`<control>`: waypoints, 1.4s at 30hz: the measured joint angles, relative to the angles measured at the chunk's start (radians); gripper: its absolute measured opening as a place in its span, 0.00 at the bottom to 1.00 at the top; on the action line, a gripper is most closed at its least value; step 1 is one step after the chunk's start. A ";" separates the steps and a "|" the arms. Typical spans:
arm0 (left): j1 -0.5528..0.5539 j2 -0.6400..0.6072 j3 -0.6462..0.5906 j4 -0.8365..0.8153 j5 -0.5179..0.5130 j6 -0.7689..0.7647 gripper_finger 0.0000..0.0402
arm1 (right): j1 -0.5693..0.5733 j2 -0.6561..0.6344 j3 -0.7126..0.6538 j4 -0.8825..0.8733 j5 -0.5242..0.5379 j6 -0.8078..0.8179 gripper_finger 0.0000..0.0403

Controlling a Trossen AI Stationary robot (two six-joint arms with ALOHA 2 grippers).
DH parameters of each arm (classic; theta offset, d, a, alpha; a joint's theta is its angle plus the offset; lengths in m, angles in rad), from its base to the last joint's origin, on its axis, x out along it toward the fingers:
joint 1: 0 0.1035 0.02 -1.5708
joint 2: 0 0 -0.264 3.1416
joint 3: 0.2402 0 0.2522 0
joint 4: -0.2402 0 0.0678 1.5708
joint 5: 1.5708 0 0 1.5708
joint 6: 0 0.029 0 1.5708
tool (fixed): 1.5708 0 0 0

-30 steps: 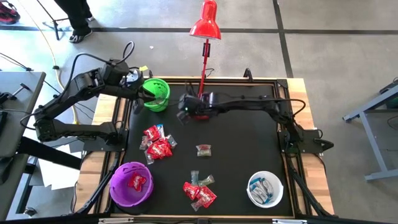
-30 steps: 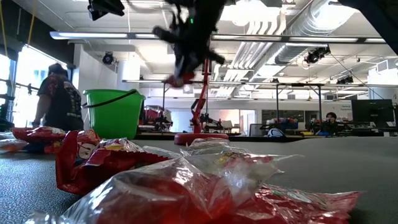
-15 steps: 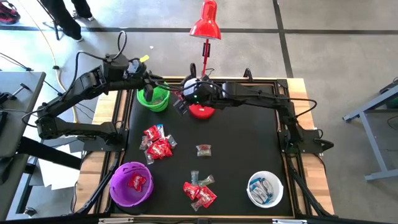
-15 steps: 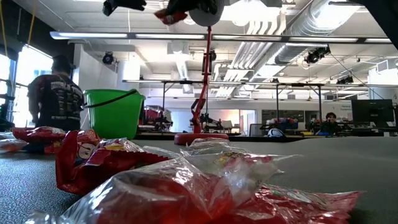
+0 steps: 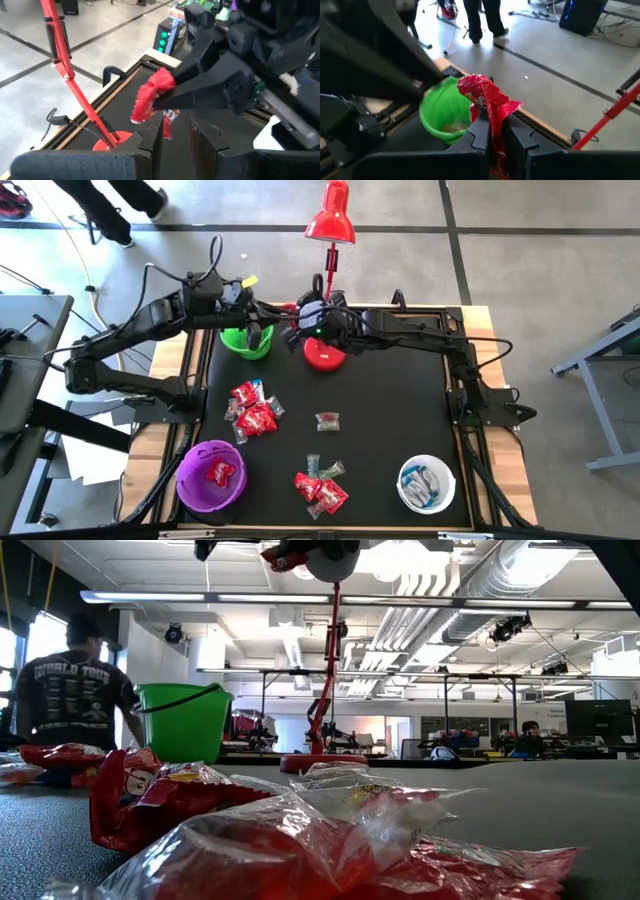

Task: Sort candy
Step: Put the red candy into the purple bucket

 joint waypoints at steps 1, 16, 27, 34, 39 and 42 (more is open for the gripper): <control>0.000 0.006 0.000 0.001 0.000 0.001 0.17 | 0.001 0.000 0.000 0.010 0.001 -0.006 0.05; 0.000 0.023 0.000 -0.001 0.006 0.051 0.17 | 0.037 0.000 0.000 0.021 0.006 -0.025 0.05; 0.002 0.022 0.000 -0.011 0.017 0.062 0.17 | 0.054 -0.006 0.000 -0.063 0.010 -0.019 0.05; 0.002 0.020 0.000 -0.045 0.037 0.075 0.17 | 0.055 -0.029 -0.001 -0.138 0.065 0.045 0.05; 0.002 0.026 -0.001 -0.061 0.144 0.081 0.17 | 0.054 -0.029 -0.001 -0.101 0.064 0.079 0.05; 0.001 0.024 -0.001 -0.059 0.149 0.081 0.17 | 0.054 -0.029 -0.001 -0.103 0.039 0.118 0.05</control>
